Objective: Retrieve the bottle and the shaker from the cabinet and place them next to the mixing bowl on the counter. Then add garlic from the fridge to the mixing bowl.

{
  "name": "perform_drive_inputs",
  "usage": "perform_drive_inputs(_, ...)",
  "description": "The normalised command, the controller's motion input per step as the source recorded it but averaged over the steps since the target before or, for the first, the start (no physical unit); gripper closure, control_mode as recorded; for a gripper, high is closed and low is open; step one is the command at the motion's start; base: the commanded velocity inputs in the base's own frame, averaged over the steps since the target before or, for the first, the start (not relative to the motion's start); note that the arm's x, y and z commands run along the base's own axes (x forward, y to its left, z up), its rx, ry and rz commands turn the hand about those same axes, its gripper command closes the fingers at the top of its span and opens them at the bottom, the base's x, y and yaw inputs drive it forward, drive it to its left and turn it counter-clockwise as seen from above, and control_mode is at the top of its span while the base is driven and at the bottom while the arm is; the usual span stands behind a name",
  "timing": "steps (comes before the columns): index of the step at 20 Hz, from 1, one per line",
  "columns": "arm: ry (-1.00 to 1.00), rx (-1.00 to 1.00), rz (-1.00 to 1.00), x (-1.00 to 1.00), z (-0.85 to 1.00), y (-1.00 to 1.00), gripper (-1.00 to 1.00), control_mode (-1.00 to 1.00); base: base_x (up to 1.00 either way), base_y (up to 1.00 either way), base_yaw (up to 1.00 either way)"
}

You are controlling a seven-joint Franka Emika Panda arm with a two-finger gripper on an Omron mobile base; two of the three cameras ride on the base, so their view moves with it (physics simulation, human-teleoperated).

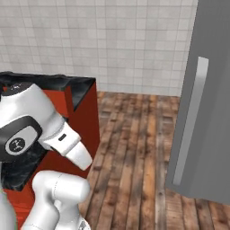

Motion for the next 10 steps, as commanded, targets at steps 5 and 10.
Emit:
perform_drive_inputs(5, -0.15, -0.02, -0.39, 0.17, -0.26, -0.84, -1.0, -1.0, 0.0, 0.0, 0.0)
perform_drive_inputs(10, -0.14, 0.07, -0.09, 0.42, -0.09, -0.98, -1.0, -1.0, 0.0, 0.0, 0.0)
